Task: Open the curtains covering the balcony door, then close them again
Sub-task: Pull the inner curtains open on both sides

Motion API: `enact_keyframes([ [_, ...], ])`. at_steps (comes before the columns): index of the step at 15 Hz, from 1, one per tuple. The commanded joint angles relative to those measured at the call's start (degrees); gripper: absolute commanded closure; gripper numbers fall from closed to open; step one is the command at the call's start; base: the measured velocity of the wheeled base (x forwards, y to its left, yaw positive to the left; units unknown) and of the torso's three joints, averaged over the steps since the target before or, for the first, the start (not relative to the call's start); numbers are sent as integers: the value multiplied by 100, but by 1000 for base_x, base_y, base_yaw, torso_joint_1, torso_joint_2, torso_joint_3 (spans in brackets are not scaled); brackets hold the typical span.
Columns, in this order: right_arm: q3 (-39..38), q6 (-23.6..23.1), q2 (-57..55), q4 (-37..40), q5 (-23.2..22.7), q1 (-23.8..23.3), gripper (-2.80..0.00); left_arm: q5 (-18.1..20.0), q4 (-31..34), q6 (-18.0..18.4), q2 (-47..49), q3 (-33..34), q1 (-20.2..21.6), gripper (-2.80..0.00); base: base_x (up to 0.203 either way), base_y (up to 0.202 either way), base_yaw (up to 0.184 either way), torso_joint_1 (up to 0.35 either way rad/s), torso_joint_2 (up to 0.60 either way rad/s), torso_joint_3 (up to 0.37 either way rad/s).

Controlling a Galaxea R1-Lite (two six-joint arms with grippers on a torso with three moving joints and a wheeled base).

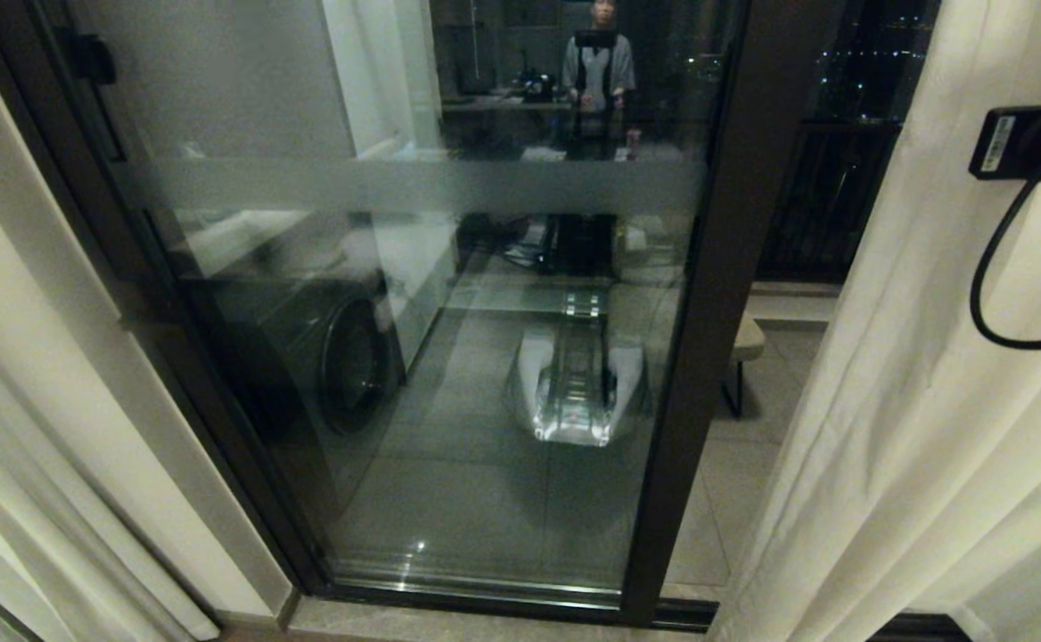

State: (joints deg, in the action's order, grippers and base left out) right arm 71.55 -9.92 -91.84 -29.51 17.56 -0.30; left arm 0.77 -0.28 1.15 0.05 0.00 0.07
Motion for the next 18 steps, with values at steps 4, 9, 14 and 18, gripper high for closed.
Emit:
enact_keyframes([
  [4, -114, 8, -44, -152, -7, -102, 0, 2, -6, 7, -5, 0, 1, 0, 0, 0, 0, 0, 0, 0],
  [9, -85, -1, -18, -152, -7, -229, 0, 2, -7, 0, -5, 0, 1, 0, 0, 0, 0, 0, 0, 0],
  [14, -124, 2, -68, -154, -7, -312, 0, 2, 0, 0, 2, 0, 1, 0, 0, 0, 0, 0, 0, 0],
  [18, -123, -1, -62, -159, -7, -383, 0, -6, -11, -62, -5, 0, 1, 0, 0, 0, 0, 0, 0, 0],
])
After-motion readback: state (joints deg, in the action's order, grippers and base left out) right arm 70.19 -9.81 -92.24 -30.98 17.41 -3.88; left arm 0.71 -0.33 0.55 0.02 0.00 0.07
